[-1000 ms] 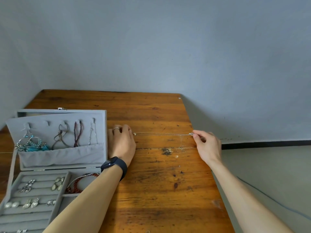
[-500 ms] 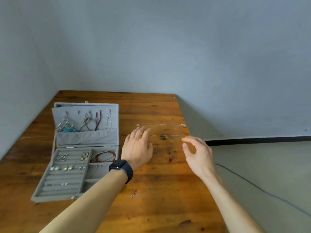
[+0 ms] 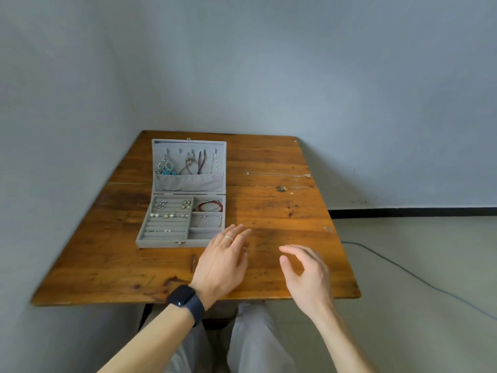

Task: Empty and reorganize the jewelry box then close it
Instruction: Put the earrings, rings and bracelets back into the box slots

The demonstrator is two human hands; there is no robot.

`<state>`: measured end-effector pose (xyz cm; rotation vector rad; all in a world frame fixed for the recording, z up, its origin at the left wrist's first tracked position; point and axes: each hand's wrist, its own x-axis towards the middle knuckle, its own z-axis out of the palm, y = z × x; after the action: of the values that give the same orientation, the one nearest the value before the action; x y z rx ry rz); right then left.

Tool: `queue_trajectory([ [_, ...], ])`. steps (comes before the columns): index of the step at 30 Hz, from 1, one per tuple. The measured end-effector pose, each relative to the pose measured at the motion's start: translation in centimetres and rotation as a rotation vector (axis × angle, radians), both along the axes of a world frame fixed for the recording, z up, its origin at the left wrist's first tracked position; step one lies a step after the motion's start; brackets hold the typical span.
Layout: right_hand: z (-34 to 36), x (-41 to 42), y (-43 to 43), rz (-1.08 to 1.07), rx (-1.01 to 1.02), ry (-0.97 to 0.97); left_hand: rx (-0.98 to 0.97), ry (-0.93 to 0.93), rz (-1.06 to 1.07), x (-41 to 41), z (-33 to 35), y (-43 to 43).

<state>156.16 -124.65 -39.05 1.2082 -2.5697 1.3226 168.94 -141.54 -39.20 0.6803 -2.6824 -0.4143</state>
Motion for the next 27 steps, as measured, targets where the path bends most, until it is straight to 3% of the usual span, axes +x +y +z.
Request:
queue_trajectory([
  [8,-2.3,0.2,-1.4,-0.132,0.204,-0.133,0.018,-0.161,-0.090,1.9,-3.6,5.0],
  [14,-1.8,-1.5,-4.4,-0.164,0.354,-0.093,-0.097,-0.250,-0.078,2.2,-4.7,5.9],
  [27,-0.4,-3.1,-7.2,-0.016,0.748,-0.066,-0.084,-0.254,-0.067,2.4,-5.1,5.9],
])
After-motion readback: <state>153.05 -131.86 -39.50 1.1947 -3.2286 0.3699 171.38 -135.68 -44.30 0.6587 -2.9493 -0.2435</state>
